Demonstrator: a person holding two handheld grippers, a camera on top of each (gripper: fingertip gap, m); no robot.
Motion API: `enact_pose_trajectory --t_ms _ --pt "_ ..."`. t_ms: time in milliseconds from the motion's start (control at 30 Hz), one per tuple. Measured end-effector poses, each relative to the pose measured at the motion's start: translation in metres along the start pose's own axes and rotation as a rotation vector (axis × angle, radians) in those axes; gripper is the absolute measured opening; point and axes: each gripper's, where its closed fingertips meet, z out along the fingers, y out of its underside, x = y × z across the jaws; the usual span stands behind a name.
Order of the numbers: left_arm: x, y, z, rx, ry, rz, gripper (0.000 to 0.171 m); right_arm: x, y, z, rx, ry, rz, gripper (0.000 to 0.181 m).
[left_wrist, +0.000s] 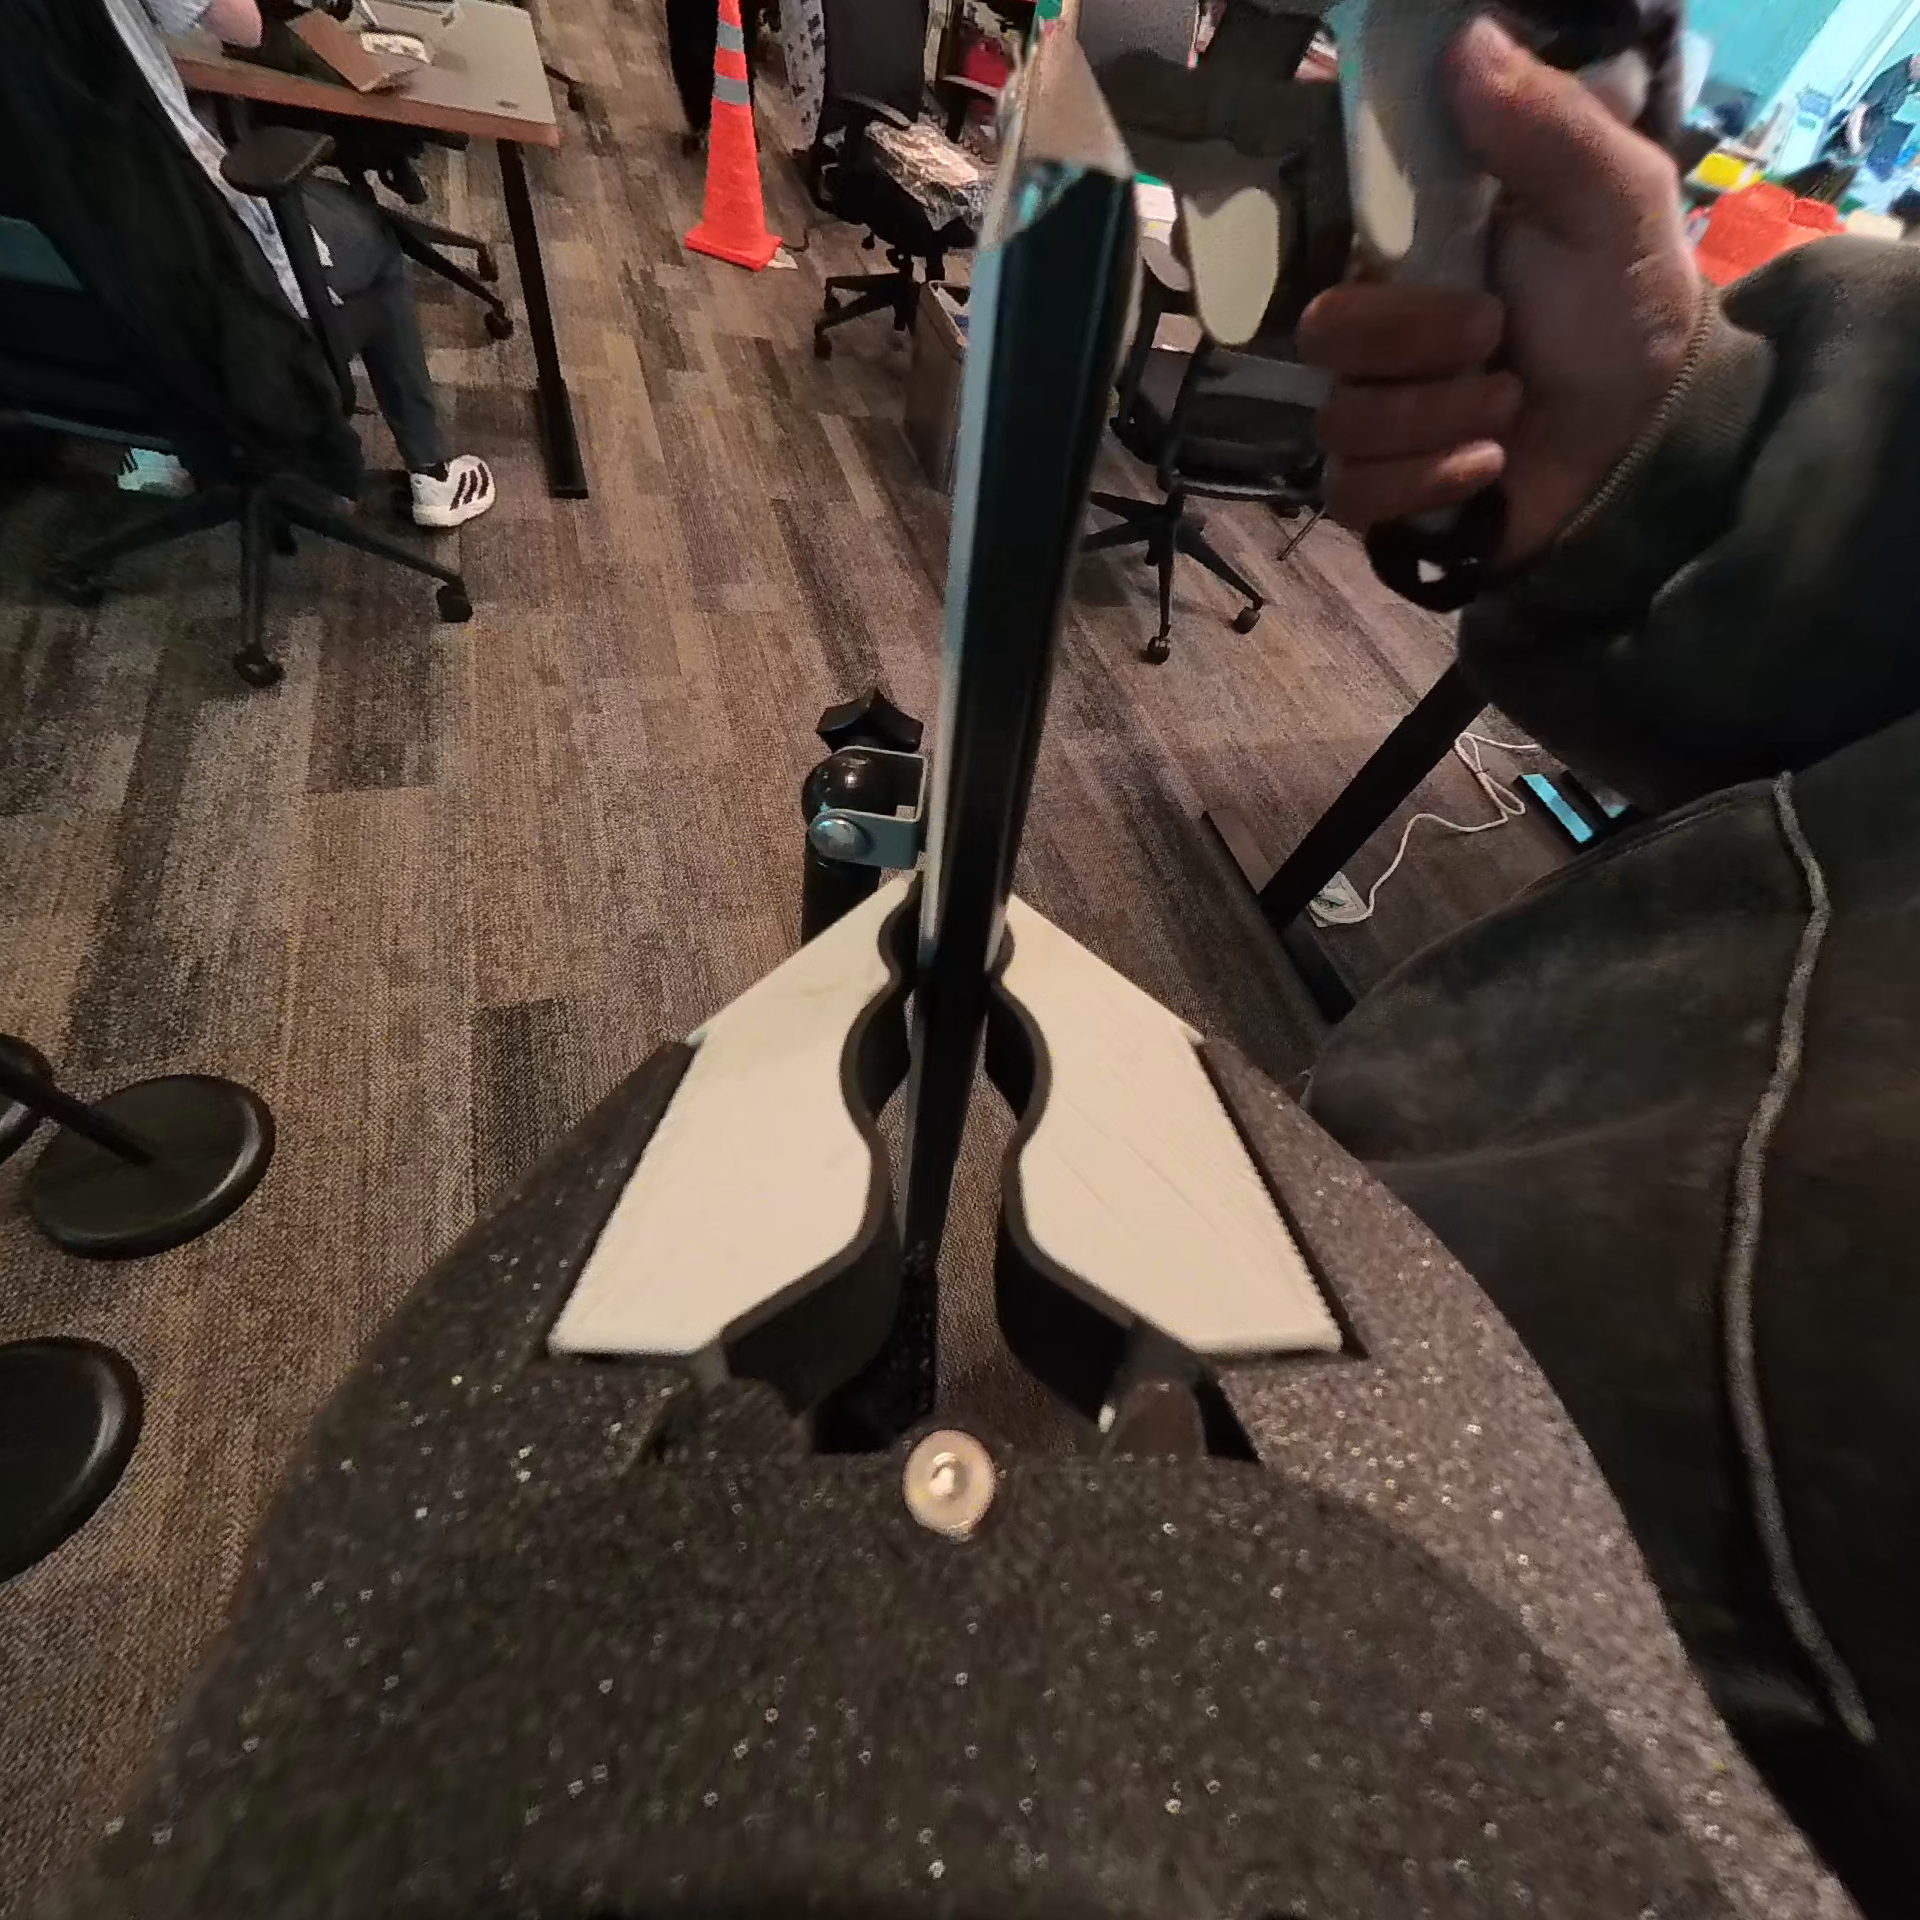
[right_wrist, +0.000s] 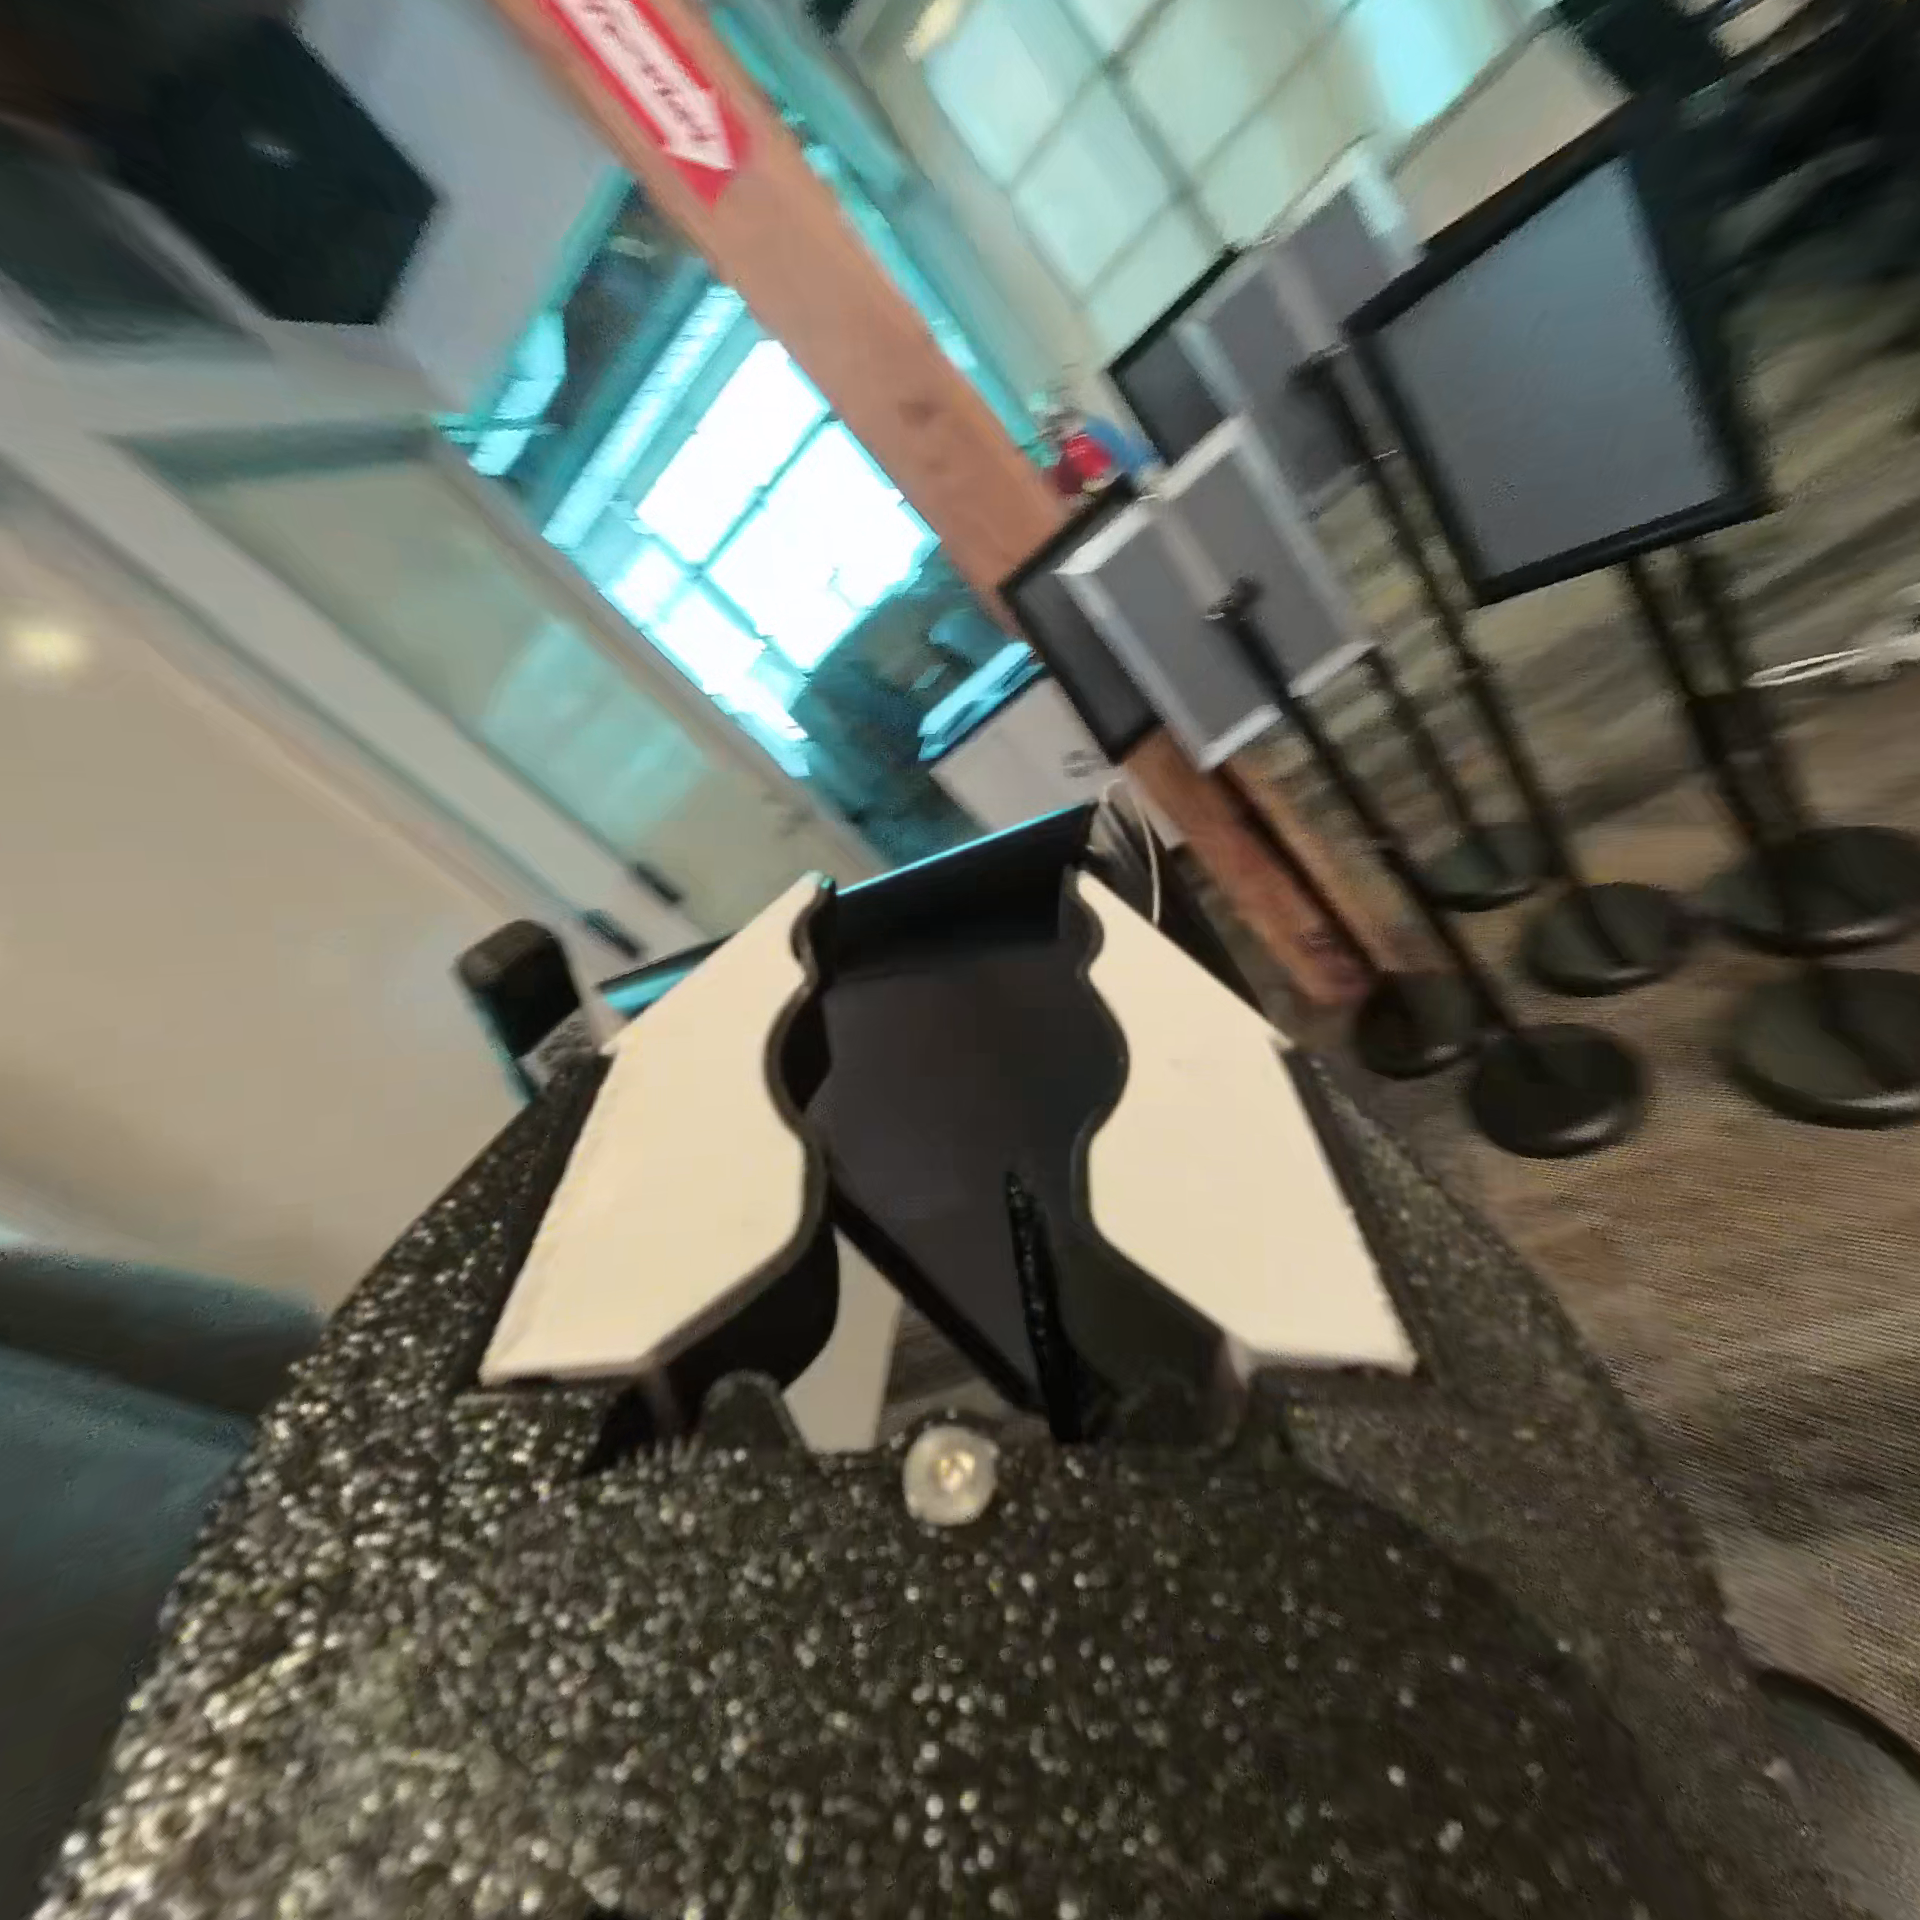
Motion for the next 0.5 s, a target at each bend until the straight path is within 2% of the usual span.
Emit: enact_pose_trajectory --t_ms 133,300,500 --pt "-0.0019 0.0026 -0.0010 -0.017 -0.016 0.009 0.006 -0.0008 -0.0004 0.0014 -0.055 -0.131 -0.047 0.038" --pt "-0.0057 0.0041 -0.0023 -0.025 -0.038 0.000 0.006 0.0019 -0.0014 0.0044 -0.144 -0.237 -0.029 0.023" --pt "-0.0097 0.0055 -0.0015 -0.042 -0.092 0.005 0.006 -0.0012 -0.0038 0.0026 -0.270 -0.349 0.143 0.026"
